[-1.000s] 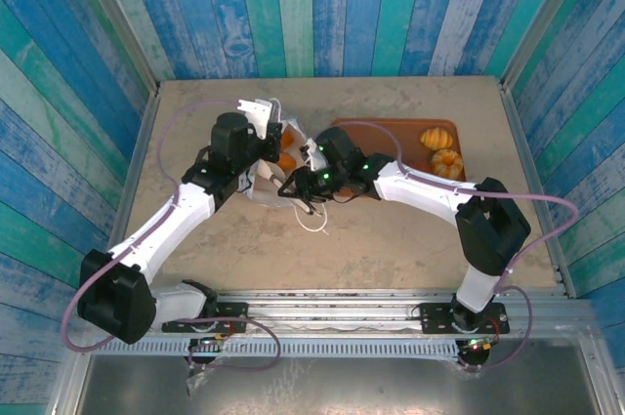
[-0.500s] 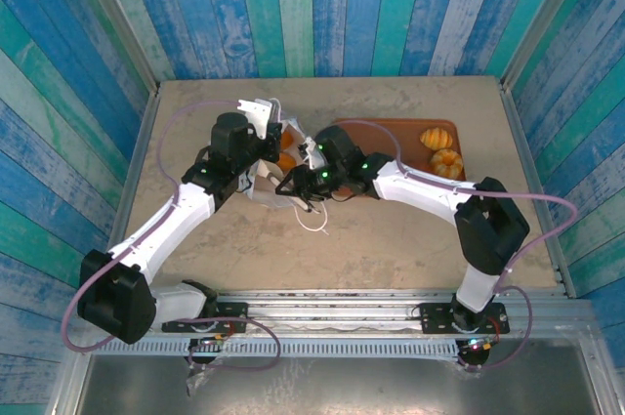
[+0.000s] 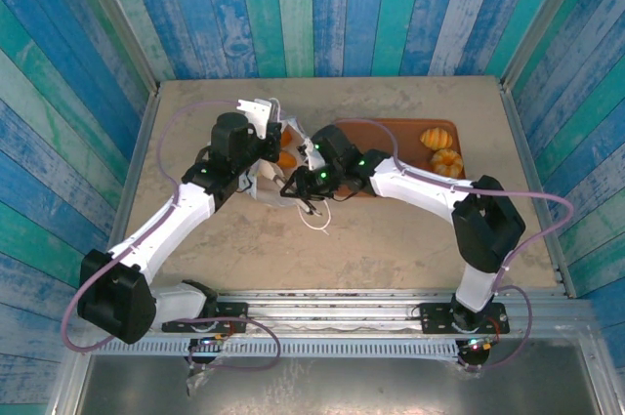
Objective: Take the fake bread out of the paper bag
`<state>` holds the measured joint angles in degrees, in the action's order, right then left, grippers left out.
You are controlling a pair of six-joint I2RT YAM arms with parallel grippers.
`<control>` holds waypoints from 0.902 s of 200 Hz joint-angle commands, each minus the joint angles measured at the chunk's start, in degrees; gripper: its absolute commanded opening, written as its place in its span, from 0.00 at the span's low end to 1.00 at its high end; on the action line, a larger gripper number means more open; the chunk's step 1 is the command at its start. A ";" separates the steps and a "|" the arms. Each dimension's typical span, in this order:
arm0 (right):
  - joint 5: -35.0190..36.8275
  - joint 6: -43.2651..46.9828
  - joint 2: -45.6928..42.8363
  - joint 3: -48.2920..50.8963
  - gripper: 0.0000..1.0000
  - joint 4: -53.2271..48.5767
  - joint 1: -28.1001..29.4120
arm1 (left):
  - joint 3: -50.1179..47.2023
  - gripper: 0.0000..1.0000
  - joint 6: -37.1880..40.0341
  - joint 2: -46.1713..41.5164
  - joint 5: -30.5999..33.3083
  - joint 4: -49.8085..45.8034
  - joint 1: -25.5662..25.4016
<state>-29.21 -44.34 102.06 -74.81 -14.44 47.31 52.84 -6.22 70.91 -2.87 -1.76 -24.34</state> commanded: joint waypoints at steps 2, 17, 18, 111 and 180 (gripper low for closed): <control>4.07 3.53 -4.23 -1.31 0.32 -5.09 0.25 | 0.47 0.00 -2.41 -3.02 4.64 1.45 -0.04; 5.59 4.63 -6.08 -0.60 0.31 -6.65 0.24 | 0.42 0.00 -3.33 -2.93 7.46 1.24 -0.01; 5.62 4.71 -6.21 -0.52 0.31 -6.70 0.19 | 0.42 0.00 -3.34 -2.87 7.63 1.24 -0.01; 7.92 13.95 -14.17 -1.69 0.27 -20.25 -0.12 | 2.05 0.00 -6.64 0.23 11.04 1.62 -0.03; 8.42 19.90 -22.44 -2.98 0.26 -30.71 -1.68 | 3.96 0.00 -5.74 3.94 11.52 2.37 -0.01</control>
<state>-20.97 -27.70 83.46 -75.66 -41.39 46.63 54.24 -12.05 72.40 7.62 -1.30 -24.43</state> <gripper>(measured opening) 0.308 0.044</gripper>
